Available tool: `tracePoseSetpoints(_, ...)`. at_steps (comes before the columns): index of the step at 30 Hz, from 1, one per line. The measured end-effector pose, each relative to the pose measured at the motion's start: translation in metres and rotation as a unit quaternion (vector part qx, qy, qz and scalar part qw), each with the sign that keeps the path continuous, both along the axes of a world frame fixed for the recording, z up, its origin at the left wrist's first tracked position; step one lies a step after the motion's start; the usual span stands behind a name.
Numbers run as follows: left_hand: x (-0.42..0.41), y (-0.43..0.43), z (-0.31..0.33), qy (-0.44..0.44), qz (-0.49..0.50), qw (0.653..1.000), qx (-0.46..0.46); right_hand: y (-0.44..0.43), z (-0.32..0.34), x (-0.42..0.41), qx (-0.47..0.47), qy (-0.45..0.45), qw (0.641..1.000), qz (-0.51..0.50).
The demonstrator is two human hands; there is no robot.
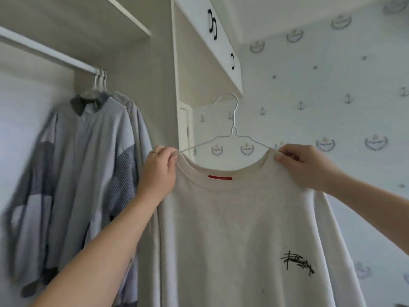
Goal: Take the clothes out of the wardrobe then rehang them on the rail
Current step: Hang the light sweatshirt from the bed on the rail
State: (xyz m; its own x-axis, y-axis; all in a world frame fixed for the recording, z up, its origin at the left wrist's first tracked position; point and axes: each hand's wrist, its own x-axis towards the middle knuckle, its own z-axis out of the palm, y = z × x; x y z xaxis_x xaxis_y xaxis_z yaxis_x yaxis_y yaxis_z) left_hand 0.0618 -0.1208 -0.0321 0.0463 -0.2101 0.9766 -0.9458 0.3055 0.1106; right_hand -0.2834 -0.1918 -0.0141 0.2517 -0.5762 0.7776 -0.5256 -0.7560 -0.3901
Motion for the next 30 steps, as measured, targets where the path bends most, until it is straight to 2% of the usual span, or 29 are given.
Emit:
tracePoseSetpoints(10, 0.160, 0.051, 0.118, 0.013, 0.133, 0.989, -0.065, -0.004, 0.114, 0.181, -0.079, 0.004, 0.989, 0.123)
tracePoseSetpoints(16, 0.251, 0.057, 0.160, 0.075, 0.184, 0.976, -0.085, -0.002, 0.163, 0.288, -0.120, 0.014, 0.977, 0.178)
tracePoseSetpoints(24, 0.362, 0.064, 0.209, 0.150, 0.256, 0.948, -0.115, 0.009, 0.229, 0.418, -0.167, -0.036, 0.967, 0.187)
tracePoseSetpoints(30, 0.413, 0.060, 0.251, 0.179, 0.226, 0.952, -0.099, 0.025, 0.267, 0.483, -0.144, -0.061, 0.968, 0.196)
